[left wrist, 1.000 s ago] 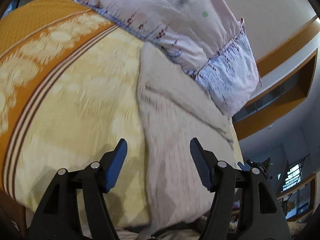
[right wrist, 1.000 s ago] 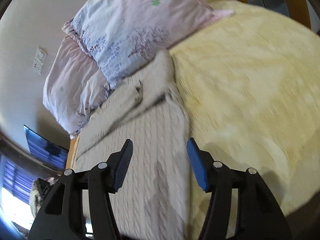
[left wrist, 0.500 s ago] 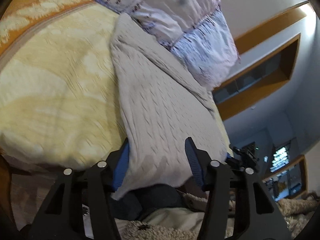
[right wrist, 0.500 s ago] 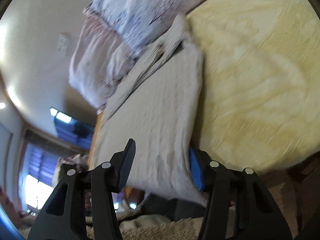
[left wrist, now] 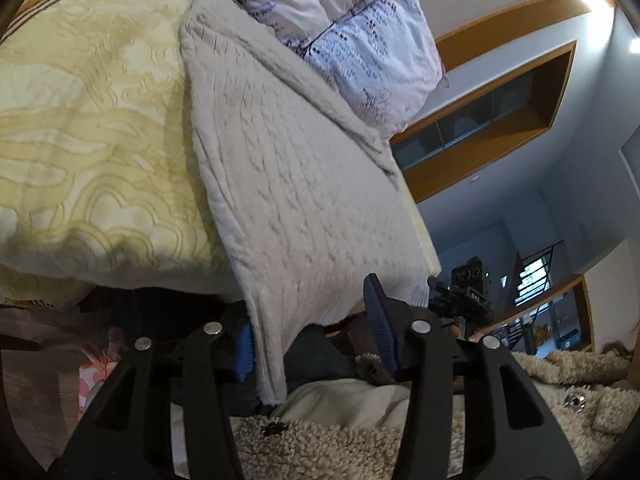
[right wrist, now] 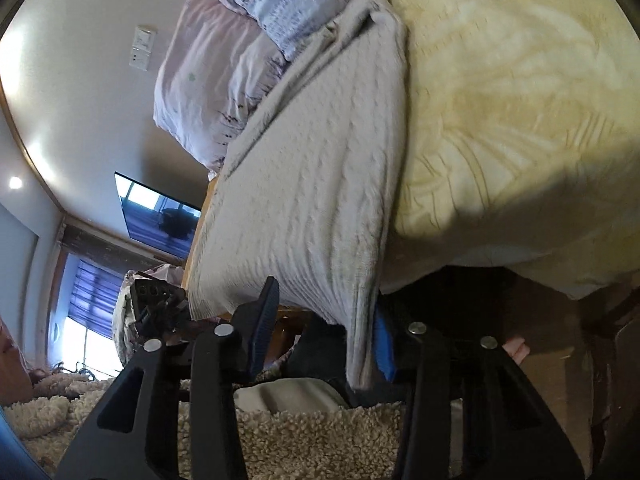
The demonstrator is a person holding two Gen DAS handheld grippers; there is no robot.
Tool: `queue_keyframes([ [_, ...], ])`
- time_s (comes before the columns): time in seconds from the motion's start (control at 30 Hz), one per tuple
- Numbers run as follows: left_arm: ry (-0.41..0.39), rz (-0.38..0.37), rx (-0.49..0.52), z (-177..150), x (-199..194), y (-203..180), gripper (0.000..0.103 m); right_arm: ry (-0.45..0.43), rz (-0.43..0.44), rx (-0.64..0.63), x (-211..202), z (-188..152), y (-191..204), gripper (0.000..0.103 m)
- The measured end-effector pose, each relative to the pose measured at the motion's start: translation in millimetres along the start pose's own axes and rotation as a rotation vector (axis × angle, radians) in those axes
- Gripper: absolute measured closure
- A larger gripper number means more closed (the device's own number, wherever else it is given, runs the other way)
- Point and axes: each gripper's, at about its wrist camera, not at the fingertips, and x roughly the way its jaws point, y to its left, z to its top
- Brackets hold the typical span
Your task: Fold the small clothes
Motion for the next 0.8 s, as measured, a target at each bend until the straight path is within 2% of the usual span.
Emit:
queue_keyframes([
  [0.1, 0.016, 0.018, 0.008, -2, 4, -1, 0.057, 0.026, -0.014, -0.007, 8, -2, -2, 0.074],
  [0.13, 0.021, 0.025, 0.011, -2, 5, -1, 0.063, 0.039, -0.019, -0.022, 10, -3, 0, 0.087],
  [0.17, 0.025, 0.025, 0.01, -3, 5, 0, 0.075, 0.049, -0.02, -0.047, 11, -4, 4, 0.093],
  [0.2, 0.031, 0.021, 0.009, -2, 6, 0, 0.082, 0.048, -0.02, -0.08, 10, -4, 10, 0.093],
  [0.23, 0.039, 0.018, 0.011, -2, 5, 1, 0.093, 0.046, -0.016, -0.108, 6, -5, 14, 0.093],
  [0.4, 0.028, 0.024, 0.088, 5, -3, -13, 0.097, -0.021, -0.002, -0.26, -12, 3, 47, 0.095],
  [0.53, -0.042, 0.044, 0.122, 21, -21, -23, 0.097, -0.153, -0.014, -0.344, -29, 19, 69, 0.095],
  [0.63, -0.114, 0.079, 0.127, 43, -35, -29, 0.097, -0.26, -0.064, -0.386, -34, 35, 85, 0.095],
  [0.8, -0.21, 0.163, 0.13, 91, -46, -45, 0.097, -0.406, -0.24, -0.487, -30, 66, 116, 0.095],
])
